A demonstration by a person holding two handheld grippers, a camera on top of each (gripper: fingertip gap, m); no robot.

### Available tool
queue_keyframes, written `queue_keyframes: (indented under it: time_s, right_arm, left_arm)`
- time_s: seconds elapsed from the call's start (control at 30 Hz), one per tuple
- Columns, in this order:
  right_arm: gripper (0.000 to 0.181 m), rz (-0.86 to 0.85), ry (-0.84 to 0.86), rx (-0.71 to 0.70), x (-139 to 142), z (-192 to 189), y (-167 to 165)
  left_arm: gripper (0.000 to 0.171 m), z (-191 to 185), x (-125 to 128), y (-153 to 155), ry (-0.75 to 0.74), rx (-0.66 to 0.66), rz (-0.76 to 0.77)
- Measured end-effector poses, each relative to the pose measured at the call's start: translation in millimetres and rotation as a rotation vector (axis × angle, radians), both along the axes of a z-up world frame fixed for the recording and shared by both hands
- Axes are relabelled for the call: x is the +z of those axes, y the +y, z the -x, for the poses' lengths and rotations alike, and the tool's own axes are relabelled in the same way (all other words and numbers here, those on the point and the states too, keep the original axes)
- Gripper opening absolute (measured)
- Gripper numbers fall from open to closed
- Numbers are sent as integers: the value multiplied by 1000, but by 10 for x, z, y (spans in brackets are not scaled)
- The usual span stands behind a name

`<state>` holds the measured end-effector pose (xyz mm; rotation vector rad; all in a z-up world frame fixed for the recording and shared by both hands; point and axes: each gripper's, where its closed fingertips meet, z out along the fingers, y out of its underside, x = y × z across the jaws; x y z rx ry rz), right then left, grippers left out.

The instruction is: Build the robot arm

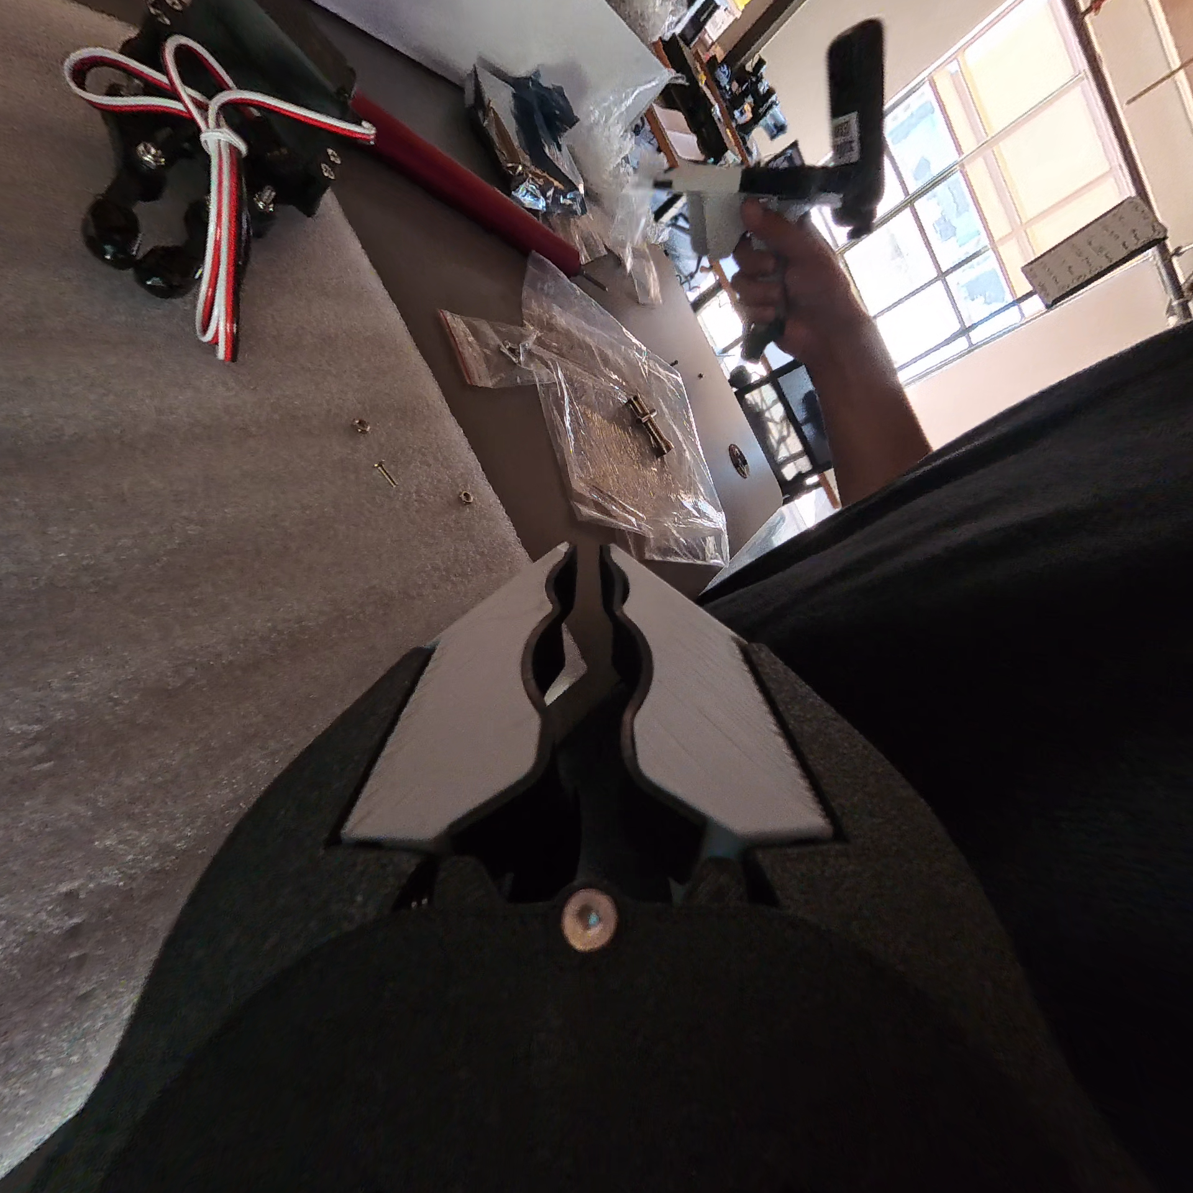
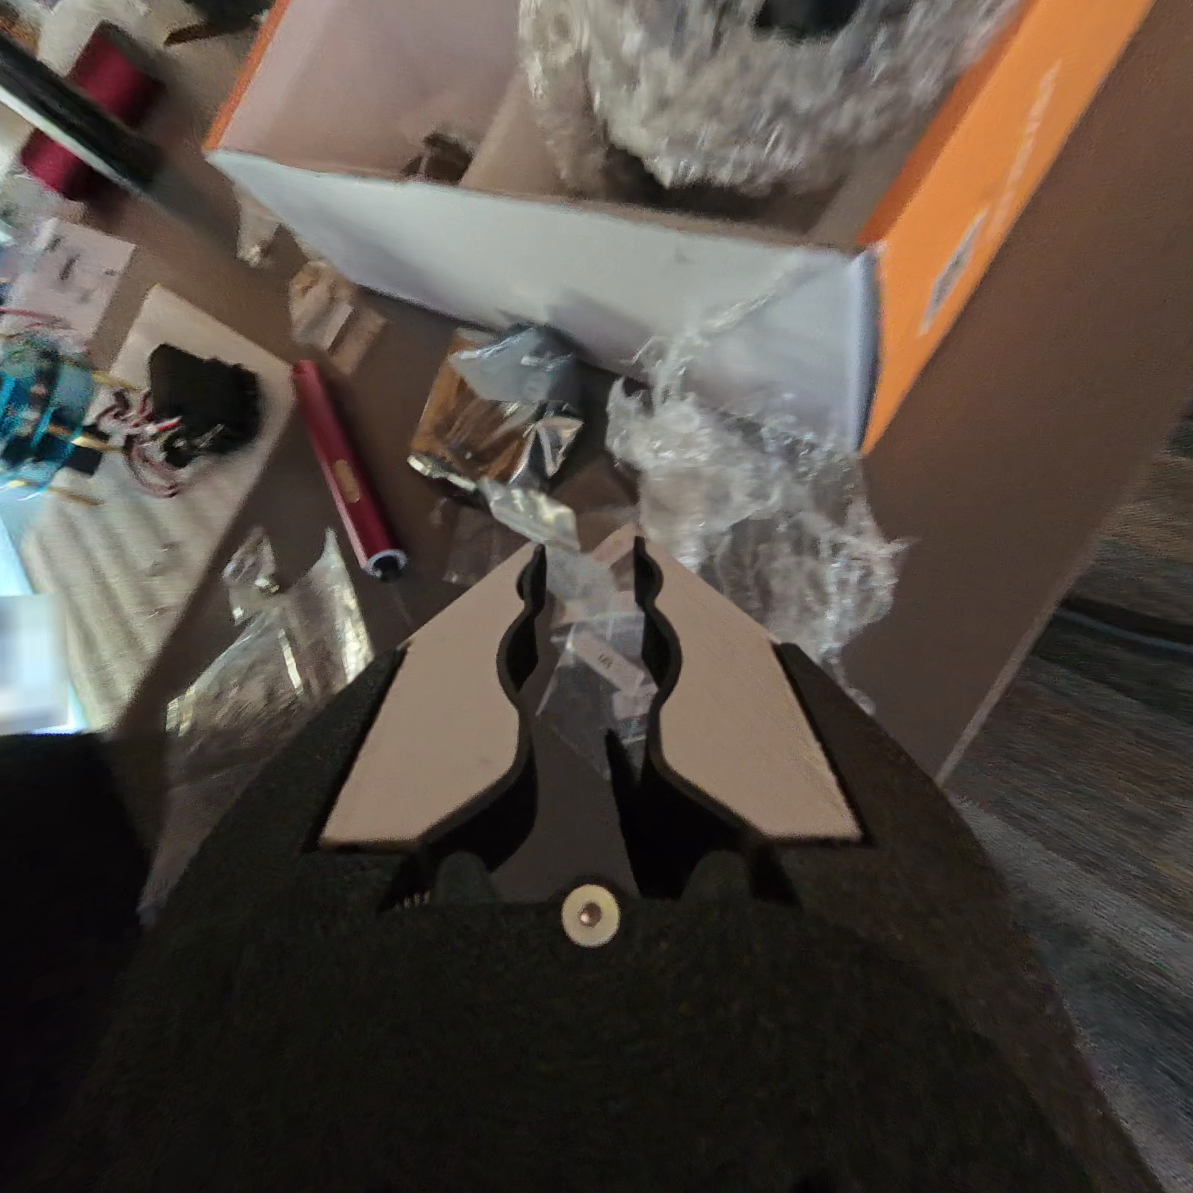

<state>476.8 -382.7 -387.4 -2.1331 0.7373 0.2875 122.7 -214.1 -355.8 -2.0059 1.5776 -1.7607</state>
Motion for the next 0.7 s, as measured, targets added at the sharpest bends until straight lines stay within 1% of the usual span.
queue_keyframes:
  time_s: [0.1, 0.17, 0.23, 0.27, 0.3, 0.33, 0.4, 0.43, 0.5, 0.53, 0.6, 0.63, 0.7]
  right_arm:
    - [28, -69, -142, -60, 312, -86, -45]
    - [29, -70, -248, -74, 503, -74, -55]
    - [29, -63, -320, -21, 616, 78, 60]
    - [29, -45, -319, 30, 609, 213, 159]
    - [31, -52, -299, 116, 598, 431, 312]
    - [31, -67, -259, 223, 566, 715, 492]
    - [34, -58, -173, 429, 399, 1319, 838]
    - [35, -37, -157, 519, 275, 1591, 978]
    - [38, 51, -199, 629, -19, 1931, 1171]
    - [40, 101, -225, 663, -151, 2020, 1217]
    - [41, 165, -264, 676, -326, 2077, 1286]
    - [37, 174, -266, 669, -366, 2088, 1318]
    - [30, 147, -239, 652, -357, 2114, 1381]
  left_arm:
    - [6, 24, -26, 5, 7, 3, -21]
    - [7, 36, -30, 18, 6, 15, -4]
    - [7, 41, -33, 37, 2, 25, 13]
    - [8, 45, -35, 46, 2, 26, 15]
    - [8, 51, -37, 58, 2, 25, 12]
    - [8, 58, -36, 70, 0, 24, 6]
    - [8, 77, -33, 97, -3, 23, -2]
    - [8, 91, -36, 109, -3, 22, -6]
    - [8, 128, -50, 142, -4, 24, -14]
    - [9, 151, -54, 160, -4, 28, -16]
    - [9, 208, -52, 203, -9, 42, -17]
    - [9, 240, -53, 225, -12, 50, -15]
    - [9, 303, -67, 266, -13, 60, -3]
